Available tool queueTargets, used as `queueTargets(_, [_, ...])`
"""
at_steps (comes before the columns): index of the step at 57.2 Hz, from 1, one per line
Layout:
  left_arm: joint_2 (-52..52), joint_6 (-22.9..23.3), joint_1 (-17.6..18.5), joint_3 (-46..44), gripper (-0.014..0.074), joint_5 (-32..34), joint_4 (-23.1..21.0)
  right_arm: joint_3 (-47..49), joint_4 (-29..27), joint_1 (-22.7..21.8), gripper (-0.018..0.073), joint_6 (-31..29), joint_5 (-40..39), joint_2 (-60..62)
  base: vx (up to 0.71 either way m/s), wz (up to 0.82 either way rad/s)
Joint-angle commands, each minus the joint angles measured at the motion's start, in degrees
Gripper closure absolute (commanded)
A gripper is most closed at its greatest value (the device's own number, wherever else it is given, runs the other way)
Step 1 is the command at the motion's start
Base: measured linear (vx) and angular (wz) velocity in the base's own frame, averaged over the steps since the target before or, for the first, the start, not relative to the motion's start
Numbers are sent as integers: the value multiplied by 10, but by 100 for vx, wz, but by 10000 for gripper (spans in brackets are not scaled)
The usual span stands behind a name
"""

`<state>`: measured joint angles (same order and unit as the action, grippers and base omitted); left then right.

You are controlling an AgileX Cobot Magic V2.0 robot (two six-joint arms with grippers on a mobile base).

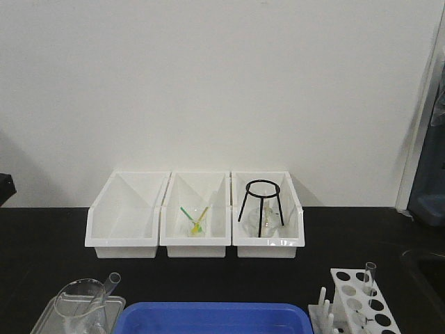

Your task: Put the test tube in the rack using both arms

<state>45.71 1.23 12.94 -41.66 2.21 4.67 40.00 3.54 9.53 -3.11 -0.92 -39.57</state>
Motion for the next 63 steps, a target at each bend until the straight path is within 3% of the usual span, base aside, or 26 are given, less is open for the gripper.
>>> queueTargets(1, [-3, -1, 0, -22, -30, 54, 2, 20, 1, -2, -80, -10, -46, 0, 0, 0])
queueTargets(12, [-3, 21, 0, -22, -31, 51, 0, 20, -2, -2, -104, 0, -75, 2, 0, 0])
queueTargets(19, [11, -18, 0, -14, 6, 45, 19, 5, -2, -2, -74, -1, -77, -1, 0, 0])
queueTargets(23, [28, -45, 0, 11, 28, 73, 39, -20, -1, -2, -50, -1, -87, -1, 0, 0])
queueTargets(30, [68, -74, 0, 78, 60, 181, 65, -90, 1, -2, -1, -4, -148, -1, 0, 0])
queueTargets(38, [124, -89, 0, 140, 75, 268, 88, -150, 1, -2, 25, -4, -207, -1, 0, 0])
queueTargets(52, [263, -110, 0, 150, 75, 355, 92, -174, 1, -2, 27, -13, -225, -1, 0, 0])
queueTargets(63, [353, -135, 0, 130, 75, 381, 90, -173, 1, -2, 27, -45, -247, -1, 0, 0])
